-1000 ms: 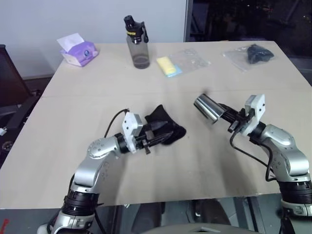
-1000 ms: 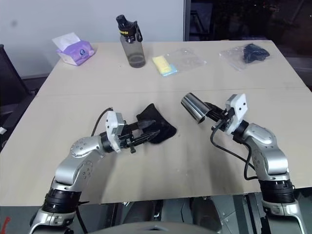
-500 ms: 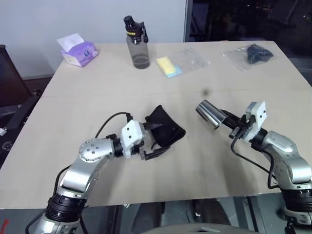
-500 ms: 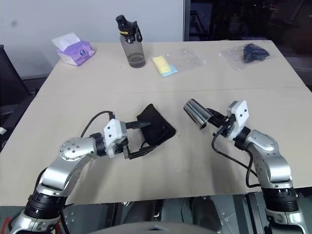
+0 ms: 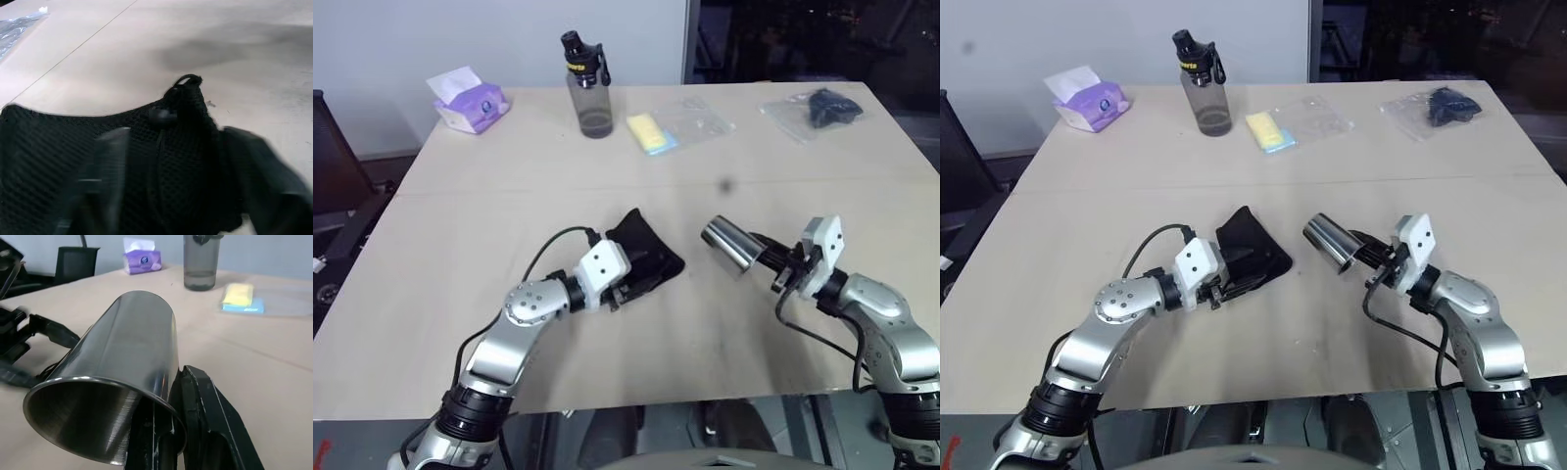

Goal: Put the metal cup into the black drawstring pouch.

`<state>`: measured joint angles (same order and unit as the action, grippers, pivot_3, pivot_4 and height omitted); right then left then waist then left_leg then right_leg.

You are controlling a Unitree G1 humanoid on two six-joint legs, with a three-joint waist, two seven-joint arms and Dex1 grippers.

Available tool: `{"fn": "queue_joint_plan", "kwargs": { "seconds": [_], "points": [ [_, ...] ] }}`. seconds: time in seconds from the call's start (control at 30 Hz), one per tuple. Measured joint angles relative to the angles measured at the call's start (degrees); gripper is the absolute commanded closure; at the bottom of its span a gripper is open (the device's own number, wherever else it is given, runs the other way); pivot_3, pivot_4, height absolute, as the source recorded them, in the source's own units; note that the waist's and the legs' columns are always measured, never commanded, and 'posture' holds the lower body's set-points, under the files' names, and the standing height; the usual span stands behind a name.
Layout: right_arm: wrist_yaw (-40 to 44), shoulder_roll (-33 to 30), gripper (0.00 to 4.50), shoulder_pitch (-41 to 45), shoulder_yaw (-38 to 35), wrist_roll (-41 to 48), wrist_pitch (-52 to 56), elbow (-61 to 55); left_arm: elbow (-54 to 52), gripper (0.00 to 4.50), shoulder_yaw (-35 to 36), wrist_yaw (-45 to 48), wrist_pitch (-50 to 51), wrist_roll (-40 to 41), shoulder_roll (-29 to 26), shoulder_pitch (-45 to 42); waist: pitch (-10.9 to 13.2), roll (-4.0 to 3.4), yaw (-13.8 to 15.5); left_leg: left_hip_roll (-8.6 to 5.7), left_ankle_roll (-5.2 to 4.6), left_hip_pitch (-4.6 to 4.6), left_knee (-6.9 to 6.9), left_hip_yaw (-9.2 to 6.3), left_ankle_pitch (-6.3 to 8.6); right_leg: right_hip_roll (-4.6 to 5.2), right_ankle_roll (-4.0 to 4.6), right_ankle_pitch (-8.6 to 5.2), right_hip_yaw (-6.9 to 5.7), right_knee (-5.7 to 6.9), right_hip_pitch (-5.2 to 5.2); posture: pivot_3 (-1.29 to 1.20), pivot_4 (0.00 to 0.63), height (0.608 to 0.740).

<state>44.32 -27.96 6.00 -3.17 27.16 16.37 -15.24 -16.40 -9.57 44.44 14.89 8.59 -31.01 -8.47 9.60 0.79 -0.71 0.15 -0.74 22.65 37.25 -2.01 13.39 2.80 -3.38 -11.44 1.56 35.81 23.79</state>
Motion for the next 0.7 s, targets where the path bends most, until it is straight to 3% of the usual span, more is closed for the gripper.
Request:
{"fn": "queue_joint_plan", "kwargs": {
  "seconds": [0.1, 0.13, 0.43, 0.7],
  "points": [
    [0.2, 0.0, 4.50, 0.0, 0.0, 0.0, -0.5, 0.0, 0.0, 4.13, 0.0, 0.0, 0.0, -0.3, -0.1, 0.1, 0.0, 0.00, 0.0, 0.01, 0.00, -0.01, 0.00, 0.00, 0.00, 0.00, 0.00, 0.00, 0.00, 0.00, 0.00, 0.00, 0.150, 0.740],
    [0.2, 0.0, 4.50, 0.0, 0.0, 0.0, -0.5, 0.0, 0.0, 4.35, 0.0, 0.0, 0.2, -0.4, -0.2, 0.2, 0.0, 0.00, 0.0, 0.00, 0.00, -0.01, 0.00, 0.00, 0.00, 0.00, 0.00, 0.00, 0.00, 0.00, 0.00, 0.00, 0.150, 0.740],
    [0.4, 0.0, 4.50, 0.0, 0.0, -0.1, -0.9, 0.0, 0.0, 4.35, 0.2, 0.4, 3.1, 0.1, -0.7, 1.3, 0.0, 0.00, 0.0, 0.01, 0.00, 0.00, 0.00, 0.00, 0.00, 0.00, 0.00, 0.00, 0.00, 0.00, 0.00, 0.00, 0.150, 0.740],
    [4.6, -2.6, 4.50, -1.9, 7.7, -3.6, -1.3, -5.9, -2.1, 4.35, 7.2, -0.5, 14.2, 15.5, 5.6, -2.8, 0.0, 0.02, -0.1, 0.00, 0.00, -0.01, 0.01, -0.03, 0.00, -0.01, -0.02, 0.00, -0.04, 0.01, 0.00, 0.00, 0.150, 0.740]
  ]
}}
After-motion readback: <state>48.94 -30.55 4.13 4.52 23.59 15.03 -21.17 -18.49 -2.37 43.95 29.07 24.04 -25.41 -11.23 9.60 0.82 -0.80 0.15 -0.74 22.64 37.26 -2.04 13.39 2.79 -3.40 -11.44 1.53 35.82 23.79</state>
